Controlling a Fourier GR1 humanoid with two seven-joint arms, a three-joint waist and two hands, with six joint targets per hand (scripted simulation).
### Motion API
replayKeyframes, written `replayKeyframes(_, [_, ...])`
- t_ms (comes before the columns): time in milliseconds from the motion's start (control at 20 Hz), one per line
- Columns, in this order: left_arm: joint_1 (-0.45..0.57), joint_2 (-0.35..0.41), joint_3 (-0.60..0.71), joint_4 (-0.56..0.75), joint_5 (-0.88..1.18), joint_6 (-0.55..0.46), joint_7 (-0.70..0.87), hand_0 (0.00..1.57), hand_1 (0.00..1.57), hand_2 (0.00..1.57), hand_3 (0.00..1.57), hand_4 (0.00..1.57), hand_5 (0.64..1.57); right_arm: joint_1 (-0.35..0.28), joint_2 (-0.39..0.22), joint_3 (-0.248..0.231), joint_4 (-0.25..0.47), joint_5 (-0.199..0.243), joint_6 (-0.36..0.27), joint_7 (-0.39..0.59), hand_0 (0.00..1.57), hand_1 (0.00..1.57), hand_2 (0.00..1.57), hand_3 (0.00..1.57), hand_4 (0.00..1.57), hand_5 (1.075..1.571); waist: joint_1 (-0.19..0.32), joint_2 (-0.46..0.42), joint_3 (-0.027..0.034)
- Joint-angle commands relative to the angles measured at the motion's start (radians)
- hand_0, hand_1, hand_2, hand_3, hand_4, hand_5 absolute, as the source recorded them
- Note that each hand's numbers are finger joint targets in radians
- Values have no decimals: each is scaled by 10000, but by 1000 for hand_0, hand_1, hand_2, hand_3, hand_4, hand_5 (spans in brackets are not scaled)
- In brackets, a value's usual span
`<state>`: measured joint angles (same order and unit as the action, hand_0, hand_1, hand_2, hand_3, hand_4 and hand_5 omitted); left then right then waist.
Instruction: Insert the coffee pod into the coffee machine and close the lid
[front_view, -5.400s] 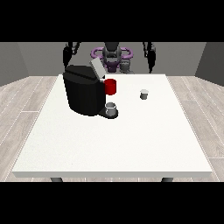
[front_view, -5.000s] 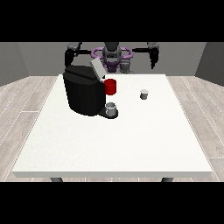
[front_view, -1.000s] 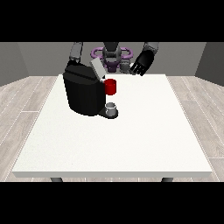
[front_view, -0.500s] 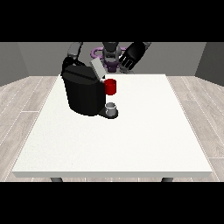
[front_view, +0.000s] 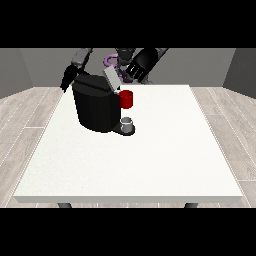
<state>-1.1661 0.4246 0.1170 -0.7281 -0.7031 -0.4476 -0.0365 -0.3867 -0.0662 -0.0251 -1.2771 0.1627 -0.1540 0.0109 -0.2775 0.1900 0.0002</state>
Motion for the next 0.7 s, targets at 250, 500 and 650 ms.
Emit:
replayKeyframes(250, [-701, -78, 26, 309, -215, 381, 53, 1195, 1195, 1286, 1247, 487, 1571, -626, 44, -109, -93, 84, -269, -16, 0, 0, 0, 0, 147, 1571, -278, 931, 0])
replayKeyframes(500, [-731, 138, -11, 406, -289, 230, -248, 1186, 1186, 1256, 1227, 472, 1571, -580, -158, -332, 60, 20, -227, -193, 0, 0, 0, 0, 0, 1571, -119, 1096, 2])
replayKeyframes(650, [-640, -38, -64, 481, -301, 218, -287, 1260, 1260, 1292, 1229, 433, 1571, -642, -99, -459, 72, -92, -309, -33, 0, 0, 0, 0, 186, 1571, -50, 957, 2])
